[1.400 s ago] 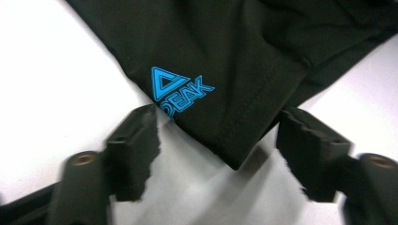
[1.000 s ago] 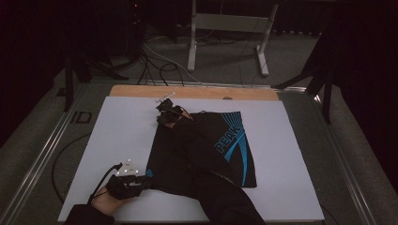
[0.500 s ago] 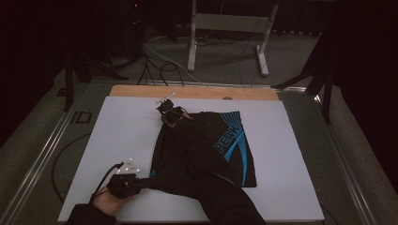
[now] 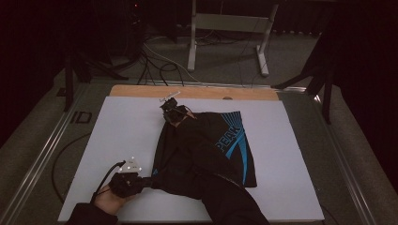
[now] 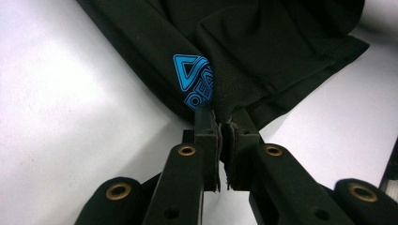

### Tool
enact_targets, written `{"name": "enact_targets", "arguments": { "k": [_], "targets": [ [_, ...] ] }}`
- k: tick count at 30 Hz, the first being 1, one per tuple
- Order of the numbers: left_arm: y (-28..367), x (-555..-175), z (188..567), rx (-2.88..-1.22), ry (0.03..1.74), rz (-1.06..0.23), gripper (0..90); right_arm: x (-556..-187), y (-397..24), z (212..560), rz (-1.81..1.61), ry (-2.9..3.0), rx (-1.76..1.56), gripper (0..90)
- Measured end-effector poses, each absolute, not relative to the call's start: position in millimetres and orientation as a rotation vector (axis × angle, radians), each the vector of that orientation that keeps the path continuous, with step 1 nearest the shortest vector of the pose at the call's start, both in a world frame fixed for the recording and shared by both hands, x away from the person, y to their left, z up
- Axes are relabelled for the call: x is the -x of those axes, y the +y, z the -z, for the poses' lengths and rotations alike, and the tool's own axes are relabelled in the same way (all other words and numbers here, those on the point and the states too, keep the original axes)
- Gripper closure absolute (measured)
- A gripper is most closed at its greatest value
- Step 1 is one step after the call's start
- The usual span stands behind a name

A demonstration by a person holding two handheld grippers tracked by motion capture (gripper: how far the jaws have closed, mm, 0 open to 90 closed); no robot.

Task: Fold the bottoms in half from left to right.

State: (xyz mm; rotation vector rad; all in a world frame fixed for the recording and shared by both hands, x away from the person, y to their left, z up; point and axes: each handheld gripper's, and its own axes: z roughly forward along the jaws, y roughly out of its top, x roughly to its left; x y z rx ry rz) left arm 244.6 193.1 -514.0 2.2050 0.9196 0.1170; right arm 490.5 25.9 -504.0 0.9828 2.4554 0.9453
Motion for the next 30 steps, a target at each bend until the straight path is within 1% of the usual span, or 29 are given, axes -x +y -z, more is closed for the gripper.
{"name": "enact_targets", "arguments": {
  "k": [10,30],
  "targets": [
    [187.9,-243.3,498.3,-2.202,0.880,-0.149,86.4,-486.7,12.5,492.9,-0.982,2.423,-0.975,82.8],
    [148.7,-247.8,466.8,-2.221,0.750,-0.162,86.5,-479.9,-29.4,466.9,-1.023,2.359,-1.002,82.8]
  ]
}}
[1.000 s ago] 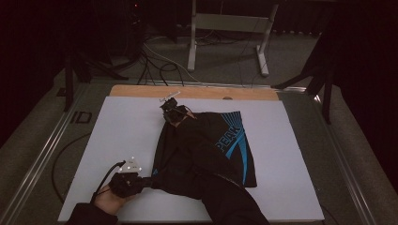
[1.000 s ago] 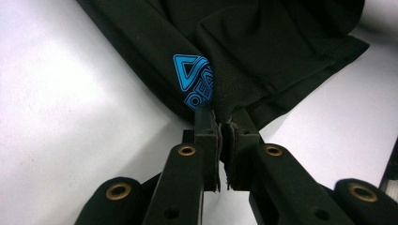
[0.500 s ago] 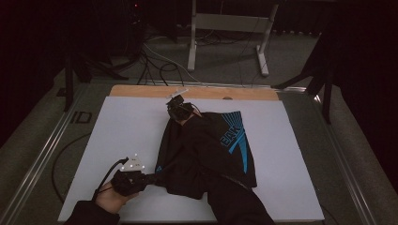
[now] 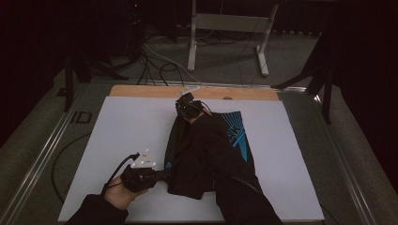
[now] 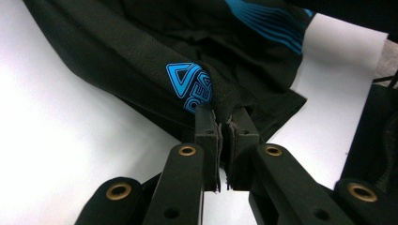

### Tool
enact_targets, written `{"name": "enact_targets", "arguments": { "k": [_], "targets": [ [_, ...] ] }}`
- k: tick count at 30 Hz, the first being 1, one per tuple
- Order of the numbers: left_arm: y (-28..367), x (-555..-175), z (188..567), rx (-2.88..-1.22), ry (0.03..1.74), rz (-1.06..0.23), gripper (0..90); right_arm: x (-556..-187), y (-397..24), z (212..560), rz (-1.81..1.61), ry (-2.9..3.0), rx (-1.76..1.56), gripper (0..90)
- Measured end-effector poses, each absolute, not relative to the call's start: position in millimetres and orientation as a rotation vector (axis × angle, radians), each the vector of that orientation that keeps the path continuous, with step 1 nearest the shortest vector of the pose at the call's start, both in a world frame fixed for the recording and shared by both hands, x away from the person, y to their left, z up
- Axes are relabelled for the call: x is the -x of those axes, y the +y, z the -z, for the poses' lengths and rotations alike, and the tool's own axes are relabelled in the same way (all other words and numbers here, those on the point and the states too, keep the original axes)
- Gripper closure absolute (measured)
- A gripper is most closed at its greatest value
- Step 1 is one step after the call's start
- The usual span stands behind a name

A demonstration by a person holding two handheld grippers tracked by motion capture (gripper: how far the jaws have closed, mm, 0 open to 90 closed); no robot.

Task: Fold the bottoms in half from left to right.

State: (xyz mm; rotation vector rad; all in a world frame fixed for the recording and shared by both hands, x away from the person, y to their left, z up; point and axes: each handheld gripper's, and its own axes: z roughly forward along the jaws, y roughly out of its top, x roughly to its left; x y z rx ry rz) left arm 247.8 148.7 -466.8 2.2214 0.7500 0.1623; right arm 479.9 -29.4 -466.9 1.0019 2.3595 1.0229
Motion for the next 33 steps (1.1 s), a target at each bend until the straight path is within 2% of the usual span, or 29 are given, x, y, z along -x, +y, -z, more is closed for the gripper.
{"name": "enact_targets", "arguments": {
  "k": [33],
  "targets": [
    [78.0,-258.5,436.0,-2.262,0.555,-0.173,86.6,-478.7,-101.0,440.6,-1.023,2.284,-1.049,82.7]
  ]
}}
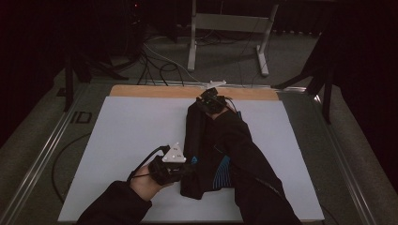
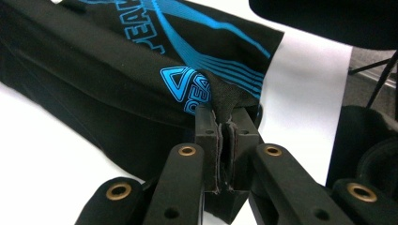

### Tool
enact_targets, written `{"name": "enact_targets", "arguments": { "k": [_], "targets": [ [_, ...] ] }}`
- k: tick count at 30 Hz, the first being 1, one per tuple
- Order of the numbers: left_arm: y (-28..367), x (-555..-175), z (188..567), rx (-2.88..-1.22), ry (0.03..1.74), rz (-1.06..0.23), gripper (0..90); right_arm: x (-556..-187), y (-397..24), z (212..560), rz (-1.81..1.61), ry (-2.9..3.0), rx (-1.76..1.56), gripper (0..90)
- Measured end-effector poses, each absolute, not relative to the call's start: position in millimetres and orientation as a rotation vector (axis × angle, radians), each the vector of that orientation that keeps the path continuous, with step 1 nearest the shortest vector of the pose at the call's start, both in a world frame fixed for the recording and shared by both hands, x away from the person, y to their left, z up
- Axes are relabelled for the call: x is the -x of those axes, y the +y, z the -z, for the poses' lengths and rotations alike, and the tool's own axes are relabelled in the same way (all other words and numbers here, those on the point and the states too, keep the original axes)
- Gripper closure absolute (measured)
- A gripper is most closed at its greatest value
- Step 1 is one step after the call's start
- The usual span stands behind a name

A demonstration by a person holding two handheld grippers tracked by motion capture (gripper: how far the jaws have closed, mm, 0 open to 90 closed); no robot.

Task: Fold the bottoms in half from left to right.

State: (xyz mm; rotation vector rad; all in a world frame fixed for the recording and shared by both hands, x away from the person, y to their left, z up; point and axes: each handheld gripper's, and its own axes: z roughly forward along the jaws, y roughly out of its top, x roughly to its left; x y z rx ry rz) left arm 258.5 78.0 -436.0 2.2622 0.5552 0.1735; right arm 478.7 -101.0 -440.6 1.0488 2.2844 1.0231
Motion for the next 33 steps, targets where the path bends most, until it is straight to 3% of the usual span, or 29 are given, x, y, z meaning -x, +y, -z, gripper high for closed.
{"name": "enact_targets", "arguments": {
  "k": [33],
  "targets": [
    [-14.8,-269.6,431.2,-2.272,0.384,-0.128,86.5,-475.8,-178.1,433.9,-0.999,2.214,-1.111,82.6]
  ]
}}
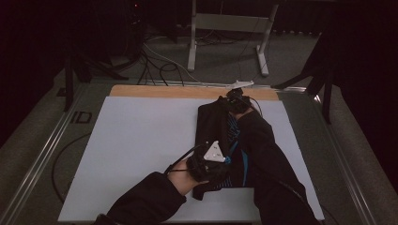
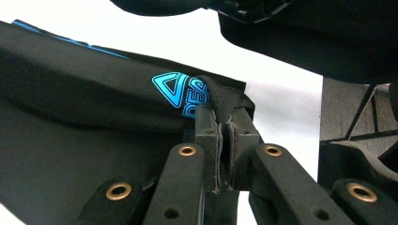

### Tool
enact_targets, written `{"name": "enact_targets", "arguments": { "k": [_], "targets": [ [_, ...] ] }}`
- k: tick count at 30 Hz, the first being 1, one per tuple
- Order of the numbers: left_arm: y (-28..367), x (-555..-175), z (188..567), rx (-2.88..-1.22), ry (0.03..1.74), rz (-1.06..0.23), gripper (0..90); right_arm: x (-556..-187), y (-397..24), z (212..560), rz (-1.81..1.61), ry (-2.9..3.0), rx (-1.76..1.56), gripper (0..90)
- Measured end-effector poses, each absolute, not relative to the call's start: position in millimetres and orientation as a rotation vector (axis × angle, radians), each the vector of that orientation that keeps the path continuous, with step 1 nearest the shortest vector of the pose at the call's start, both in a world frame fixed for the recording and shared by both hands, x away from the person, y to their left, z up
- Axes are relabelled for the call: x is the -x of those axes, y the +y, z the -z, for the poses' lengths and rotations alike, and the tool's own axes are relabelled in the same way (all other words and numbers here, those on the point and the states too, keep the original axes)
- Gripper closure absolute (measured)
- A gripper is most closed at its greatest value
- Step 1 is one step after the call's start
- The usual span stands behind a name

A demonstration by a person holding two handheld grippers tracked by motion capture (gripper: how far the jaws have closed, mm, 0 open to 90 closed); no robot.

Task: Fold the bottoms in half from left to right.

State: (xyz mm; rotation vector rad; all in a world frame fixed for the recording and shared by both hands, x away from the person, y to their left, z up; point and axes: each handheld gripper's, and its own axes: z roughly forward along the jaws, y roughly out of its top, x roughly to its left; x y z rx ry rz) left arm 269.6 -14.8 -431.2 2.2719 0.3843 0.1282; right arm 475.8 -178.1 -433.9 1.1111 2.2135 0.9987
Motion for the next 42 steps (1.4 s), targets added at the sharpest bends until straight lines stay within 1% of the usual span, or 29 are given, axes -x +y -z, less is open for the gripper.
{"name": "enact_targets", "arguments": {
  "k": [7,8,13,22,34,42],
  "targets": [
    [-31.3,-271.6,433.5,-2.281,0.359,-0.131,86.5,-477.6,-189.9,435.9,-0.990,2.209,-1.132,82.6],
    [-40.1,-272.3,436.2,-2.279,0.354,-0.125,86.5,-478.1,-197.7,437.4,-0.984,2.205,-1.136,82.6],
    [-50.3,-273.9,442.3,-2.275,0.348,-0.106,86.5,-478.5,-206.6,440.2,-0.981,2.197,-1.146,82.5],
    [-73.5,-278.0,457.0,-2.277,0.337,-0.080,86.4,-480.3,-220.4,454.9,-0.986,2.206,-1.158,82.3],
    [-92.2,-284.9,473.5,-2.296,0.338,-0.061,86.4,-488.0,-239.4,475.1,-0.996,2.233,-1.180,82.0],
    [-99.8,-292.4,490.1,-2.317,0.366,-0.043,86.3,-494.2,-243.7,485.3,-0.990,2.245,-1.179,81.5]
  ]
}}
